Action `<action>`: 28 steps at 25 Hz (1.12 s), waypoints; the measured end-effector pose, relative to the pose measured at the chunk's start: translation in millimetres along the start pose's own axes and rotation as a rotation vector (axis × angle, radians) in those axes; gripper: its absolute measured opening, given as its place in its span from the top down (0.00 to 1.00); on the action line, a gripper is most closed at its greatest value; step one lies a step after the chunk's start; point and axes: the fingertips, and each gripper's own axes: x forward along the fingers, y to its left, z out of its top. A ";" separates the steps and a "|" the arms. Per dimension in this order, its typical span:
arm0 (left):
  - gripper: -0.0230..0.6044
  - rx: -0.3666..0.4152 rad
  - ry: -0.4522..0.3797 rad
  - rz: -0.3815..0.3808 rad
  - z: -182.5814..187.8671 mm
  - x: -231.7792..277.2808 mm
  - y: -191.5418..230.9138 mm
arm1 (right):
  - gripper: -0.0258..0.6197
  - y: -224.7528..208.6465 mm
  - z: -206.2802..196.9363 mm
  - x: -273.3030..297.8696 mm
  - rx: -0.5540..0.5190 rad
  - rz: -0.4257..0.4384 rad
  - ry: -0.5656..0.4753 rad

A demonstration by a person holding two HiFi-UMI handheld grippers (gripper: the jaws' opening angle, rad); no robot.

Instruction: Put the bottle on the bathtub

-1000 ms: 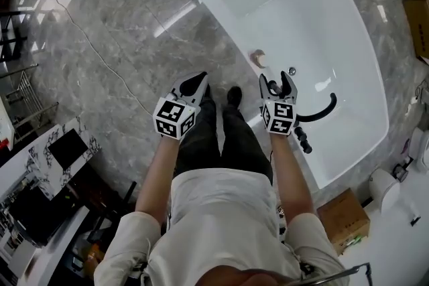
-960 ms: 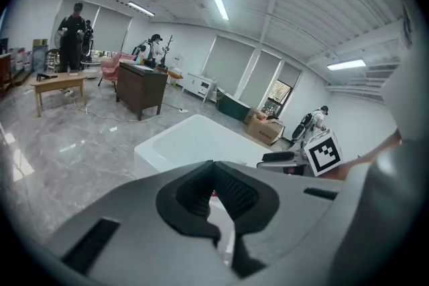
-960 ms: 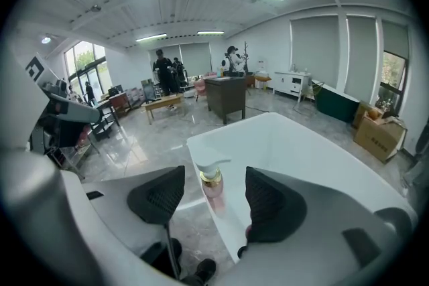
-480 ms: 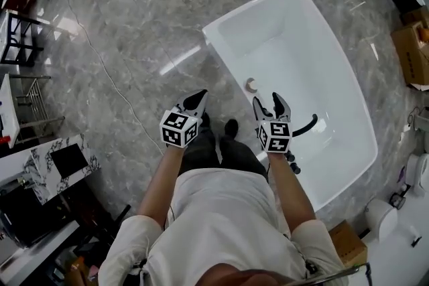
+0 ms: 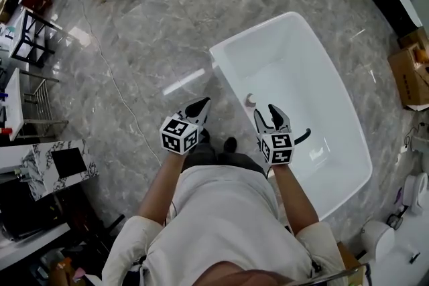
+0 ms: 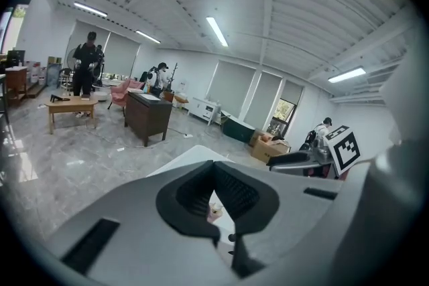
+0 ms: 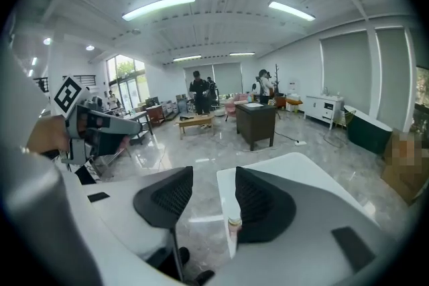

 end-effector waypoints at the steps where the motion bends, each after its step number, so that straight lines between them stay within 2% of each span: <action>1: 0.96 0.007 -0.010 -0.001 3.5 -5.7 -0.3 | 0.63 4.7 3.4 -3.7 -0.015 0.005 -0.006; 5: 0.96 0.031 -0.043 -0.013 18.5 -22.1 -0.5 | 0.68 15.2 15.8 -16.6 -0.051 -0.001 -0.029; 13: 0.96 0.107 -0.078 -0.067 54.8 -53.2 1.8 | 0.77 41.5 49.7 -48.3 -0.051 -0.045 -0.076; 20: 0.96 0.178 -0.074 -0.151 67.4 -80.1 0.1 | 0.83 63.3 69.9 -67.6 -0.021 -0.113 -0.133; 28: 0.96 0.197 -0.089 -0.195 80.2 -99.9 5.2 | 0.89 87.7 83.1 -81.3 -0.040 -0.121 -0.169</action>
